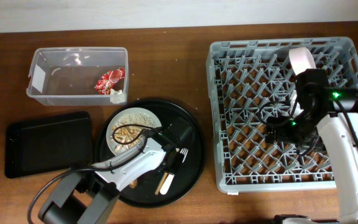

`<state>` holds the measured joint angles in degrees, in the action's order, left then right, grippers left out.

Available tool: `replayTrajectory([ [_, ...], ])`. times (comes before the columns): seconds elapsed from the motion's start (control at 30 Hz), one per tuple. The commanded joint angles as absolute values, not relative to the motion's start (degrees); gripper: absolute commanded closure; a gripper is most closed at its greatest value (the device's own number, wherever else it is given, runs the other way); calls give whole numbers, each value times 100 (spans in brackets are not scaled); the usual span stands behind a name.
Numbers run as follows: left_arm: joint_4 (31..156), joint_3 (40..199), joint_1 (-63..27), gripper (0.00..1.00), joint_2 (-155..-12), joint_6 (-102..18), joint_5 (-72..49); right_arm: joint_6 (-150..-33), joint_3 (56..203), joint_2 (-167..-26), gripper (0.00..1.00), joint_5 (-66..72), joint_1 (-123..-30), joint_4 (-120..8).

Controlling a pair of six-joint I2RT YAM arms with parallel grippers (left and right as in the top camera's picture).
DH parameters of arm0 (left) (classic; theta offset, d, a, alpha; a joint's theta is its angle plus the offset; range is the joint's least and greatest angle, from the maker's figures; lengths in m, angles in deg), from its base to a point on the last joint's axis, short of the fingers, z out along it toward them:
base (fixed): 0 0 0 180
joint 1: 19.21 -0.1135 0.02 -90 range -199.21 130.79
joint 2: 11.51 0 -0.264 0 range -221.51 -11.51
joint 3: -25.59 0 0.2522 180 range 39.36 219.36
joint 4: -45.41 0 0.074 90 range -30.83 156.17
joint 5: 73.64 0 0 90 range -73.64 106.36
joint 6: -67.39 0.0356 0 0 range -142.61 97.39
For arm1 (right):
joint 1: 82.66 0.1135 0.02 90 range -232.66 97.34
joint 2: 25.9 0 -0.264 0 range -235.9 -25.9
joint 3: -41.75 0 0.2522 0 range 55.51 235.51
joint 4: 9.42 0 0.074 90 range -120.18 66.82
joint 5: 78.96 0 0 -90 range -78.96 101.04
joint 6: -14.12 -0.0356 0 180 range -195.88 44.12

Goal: Sort waste into correct bins and load items into the dishwasher rack
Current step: 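Grasp the wooden chopstick with the left gripper and place it in the rack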

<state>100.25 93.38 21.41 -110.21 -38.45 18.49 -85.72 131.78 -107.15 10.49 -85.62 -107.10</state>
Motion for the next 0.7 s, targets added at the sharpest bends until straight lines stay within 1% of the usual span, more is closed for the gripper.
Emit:
replayTrajectory([
  [0.0, 9997, 9292, 2141, 76, -11226, -3838, 1871, -8533, 13154, -10650, 1, 1018, -8575, -10712],
  [0.07, 10034, 9292, 2141, 78, -11226, -3840, 1871, -8533, 13154, -10650, 1, 1018, -8575, -10712],
  [0.13, 10038, 9292, 2141, 87, -11226, -3838, 1873, -8533, 13154, -10650, 1, 1016, -8575, -10712],
  [0.2, 10036, 9292, 2139, 93, -11226, -3838, 1875, -8533, 13154, -10650, 1, 1016, -8575, -10714],
  [0.27, 10036, 9294, 2139, 96, -11226, -3838, 1901, -8535, 13154, -10650, 1, 1016, -8575, -10714],
  [0.3, 10038, 9300, 2139, 100, -11226, -3838, 1917, -8533, 13154, -10650, 1, 1016, -8575, -10714],
  [0.43, 10316, 9692, 2135, 100, -11204, -3838, 1928, -8533, 13154, -10650, 1, 1020, -8575, -10732],
  [0.57, 11356, 11217, 2015, 100, -11185, -3838, 2057, -8535, 13154, -10650, 1, 1134, -8575, -10734],
  [0.67, 11594, 12166, 2010, 100, -11178, -3838, 1434, -8752, 13158, -10650, 1, 1483, -8739, -10734],
])
